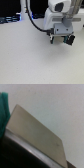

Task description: Open the kcup holder, insert the kcup into the holder, and close the kcup holder

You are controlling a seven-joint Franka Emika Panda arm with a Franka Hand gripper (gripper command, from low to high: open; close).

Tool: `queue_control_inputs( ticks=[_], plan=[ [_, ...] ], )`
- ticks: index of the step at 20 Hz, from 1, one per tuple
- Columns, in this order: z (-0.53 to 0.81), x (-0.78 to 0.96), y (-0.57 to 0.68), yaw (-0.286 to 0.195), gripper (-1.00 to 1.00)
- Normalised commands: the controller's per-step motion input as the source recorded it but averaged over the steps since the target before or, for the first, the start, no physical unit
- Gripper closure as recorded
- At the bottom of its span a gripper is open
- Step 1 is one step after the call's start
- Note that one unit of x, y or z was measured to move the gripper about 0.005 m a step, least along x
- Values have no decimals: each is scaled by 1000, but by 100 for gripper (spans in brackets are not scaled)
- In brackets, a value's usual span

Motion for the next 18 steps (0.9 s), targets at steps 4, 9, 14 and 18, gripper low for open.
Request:
queue_control_inputs(
  ticks=[4, 9, 14, 18],
  plan=[
    [40, -450, 551, 90, -100],
    [99, -517, 539, 89, -100],
    [19, -668, 551, 67, -100],
    [-12, -839, 503, 44, -100]
  ],
)
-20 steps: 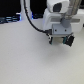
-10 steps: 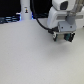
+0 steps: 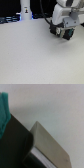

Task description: Open the kcup holder, insert the kcup into the holder, and close the kcup holder

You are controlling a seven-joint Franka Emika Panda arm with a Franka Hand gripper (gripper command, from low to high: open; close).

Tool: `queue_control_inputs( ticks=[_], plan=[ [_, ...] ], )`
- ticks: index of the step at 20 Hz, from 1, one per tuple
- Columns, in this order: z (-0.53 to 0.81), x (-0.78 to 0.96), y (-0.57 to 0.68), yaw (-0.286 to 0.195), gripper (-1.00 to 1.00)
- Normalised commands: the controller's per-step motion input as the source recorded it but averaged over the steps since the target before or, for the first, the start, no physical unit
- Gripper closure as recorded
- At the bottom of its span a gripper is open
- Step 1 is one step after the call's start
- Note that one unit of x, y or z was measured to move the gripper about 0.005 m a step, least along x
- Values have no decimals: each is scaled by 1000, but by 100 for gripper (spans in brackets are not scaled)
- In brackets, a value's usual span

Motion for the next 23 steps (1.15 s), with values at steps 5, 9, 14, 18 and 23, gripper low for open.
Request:
queue_control_inputs(
  ticks=[5, 9, 14, 18, 23],
  plan=[
    [-3, -879, 490, 40, -100],
    [6, -865, 521, 35, -100],
    [311, -392, 468, 76, -100],
    [1000, 141, 211, 59, -100],
    [694, 124, 90, 19, -100]
  ],
)
